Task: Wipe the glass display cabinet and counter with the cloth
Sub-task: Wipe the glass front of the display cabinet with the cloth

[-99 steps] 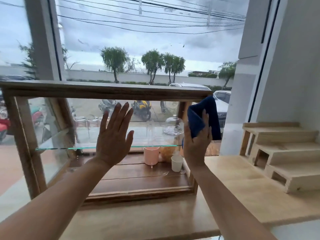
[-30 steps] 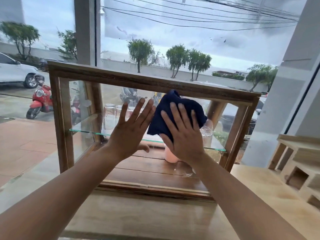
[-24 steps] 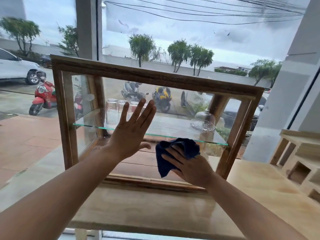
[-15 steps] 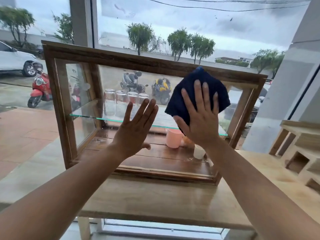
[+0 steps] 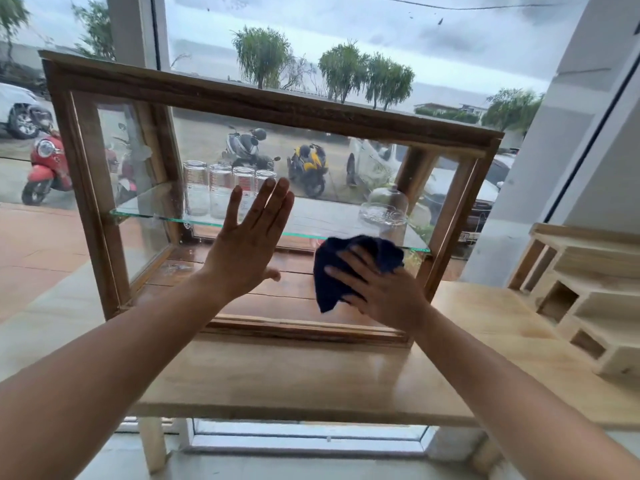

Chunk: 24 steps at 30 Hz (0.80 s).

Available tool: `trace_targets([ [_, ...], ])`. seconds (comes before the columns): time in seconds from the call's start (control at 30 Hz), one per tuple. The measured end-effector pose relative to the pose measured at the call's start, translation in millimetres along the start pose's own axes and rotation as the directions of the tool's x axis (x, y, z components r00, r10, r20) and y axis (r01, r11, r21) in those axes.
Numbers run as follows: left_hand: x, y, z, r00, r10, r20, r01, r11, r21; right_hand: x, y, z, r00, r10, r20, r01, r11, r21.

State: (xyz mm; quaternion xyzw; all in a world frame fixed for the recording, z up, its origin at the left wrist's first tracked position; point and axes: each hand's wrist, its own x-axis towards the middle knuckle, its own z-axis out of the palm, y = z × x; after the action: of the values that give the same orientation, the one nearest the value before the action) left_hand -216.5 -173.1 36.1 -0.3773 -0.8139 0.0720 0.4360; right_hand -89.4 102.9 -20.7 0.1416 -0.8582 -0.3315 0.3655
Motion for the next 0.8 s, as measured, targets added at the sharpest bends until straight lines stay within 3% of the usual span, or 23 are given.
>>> trace_targets([
  [0.13,0.2,6.2,-2.6,0.999,-0.030,-0.009,0.030,0.999,-0.015,56.7,55.3,-53.4,0.899,0.394,-0.192,-0.404,0.915,-0.016],
  [0.23,1.9,13.1,-3.1,0.999,-0.036,-0.022,0.035,0.998,-0.060,64.1,45.8,-50.1,0.876,0.440,-0.198,-0.450,0.893,-0.004],
  [0.3,2.9,18.1,-1.4,1.000,-0.027,-0.008,0.026,0.999,-0.046,45.1,21.0,-29.7,0.908,0.388,-0.161,-0.390,0.921,0.017],
  [0.4,2.7,21.7,0.3,0.999,-0.040,0.008,0.040,0.999,-0.029,-14.5,-16.5,6.7,0.985,0.167,-0.045,-0.167,0.986,0.004],
  [0.5,2.8,21.1,0.2,0.999,-0.042,0.009,0.042,0.998,-0.036,-64.5,-19.9,20.7,0.997,-0.008,0.073,0.010,1.000,-0.024],
  [0.6,3.6,20.8,0.6,0.999,-0.037,0.008,0.038,0.998,-0.043,-59.1,17.2,8.0,0.996,-0.071,0.057,0.075,0.994,-0.075],
  [0.67,4.4,21.4,1.2,0.999,-0.038,0.006,0.039,0.998,-0.056,-31.3,52.5,-14.1,0.995,0.082,-0.055,-0.088,0.988,-0.124],
  [0.73,4.5,22.2,0.8,0.999,-0.044,0.005,0.045,0.997,-0.062,2.0,82.0,-36.2,0.946,0.274,-0.172,-0.295,0.949,-0.112],
  [0.8,4.1,23.1,-0.4,0.999,-0.045,0.004,0.045,0.997,-0.063,25.1,91.1,-48.6,0.896,0.381,-0.226,-0.408,0.909,-0.087],
])
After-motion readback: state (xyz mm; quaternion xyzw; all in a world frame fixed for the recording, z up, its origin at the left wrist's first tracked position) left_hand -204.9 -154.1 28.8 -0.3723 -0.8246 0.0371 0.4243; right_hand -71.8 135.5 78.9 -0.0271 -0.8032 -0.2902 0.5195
